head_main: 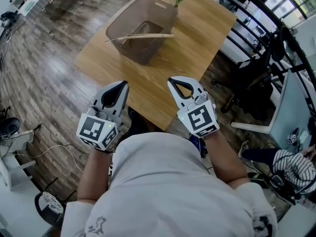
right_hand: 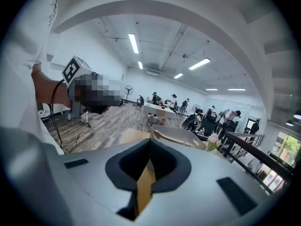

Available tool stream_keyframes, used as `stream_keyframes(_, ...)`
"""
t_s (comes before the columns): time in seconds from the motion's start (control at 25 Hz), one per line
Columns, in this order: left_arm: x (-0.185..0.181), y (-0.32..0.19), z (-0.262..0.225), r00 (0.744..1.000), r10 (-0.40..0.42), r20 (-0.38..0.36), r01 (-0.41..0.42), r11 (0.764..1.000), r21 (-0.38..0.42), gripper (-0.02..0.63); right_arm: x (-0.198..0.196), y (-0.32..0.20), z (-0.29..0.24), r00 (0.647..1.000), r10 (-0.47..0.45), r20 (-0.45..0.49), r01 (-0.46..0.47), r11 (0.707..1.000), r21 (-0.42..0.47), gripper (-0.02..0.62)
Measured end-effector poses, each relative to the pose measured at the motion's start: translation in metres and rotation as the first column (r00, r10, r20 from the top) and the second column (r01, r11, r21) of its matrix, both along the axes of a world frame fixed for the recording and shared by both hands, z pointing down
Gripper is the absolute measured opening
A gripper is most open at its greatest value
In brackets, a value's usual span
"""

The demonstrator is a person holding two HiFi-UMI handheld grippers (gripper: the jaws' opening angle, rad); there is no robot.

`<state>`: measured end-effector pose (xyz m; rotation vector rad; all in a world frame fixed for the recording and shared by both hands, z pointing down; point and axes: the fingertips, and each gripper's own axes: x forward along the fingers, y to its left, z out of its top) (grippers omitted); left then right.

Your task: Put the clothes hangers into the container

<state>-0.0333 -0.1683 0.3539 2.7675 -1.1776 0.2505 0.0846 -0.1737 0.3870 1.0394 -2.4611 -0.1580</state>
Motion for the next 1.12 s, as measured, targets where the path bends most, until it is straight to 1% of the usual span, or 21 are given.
stream_keyframes(0.24,-0.005,0.011,-0.001,1.0,0.013,-0.005,-0.013,1.0,0.0,0.006,-0.001,0.018,-0.005,0.999,0.01,0.034,-0.01,1.0,-0.005,0.006)
stream_keyframes(0.48,-0.015,0.029,0.004,0.998,0.059,-0.005,-0.059,0.998,-0.007,0.006,-0.007,0.034,-0.005,0.999,0.048,0.017,-0.048,0.999,-0.008,0.006)
stream_keyframes(0.8,-0.063,0.057,0.001,0.996,0.087,-0.006,-0.087,0.996,-0.022,0.006,-0.038,0.064,-0.012,0.994,0.106,0.031,-0.106,0.994,0.0,0.006)
stream_keyframes(1.12,-0.111,0.09,0.003,0.993,0.117,-0.03,-0.117,0.993,-0.02,0.006,-0.076,0.1,-0.013,0.988,0.155,0.019,-0.155,0.988,0.003,0.006)
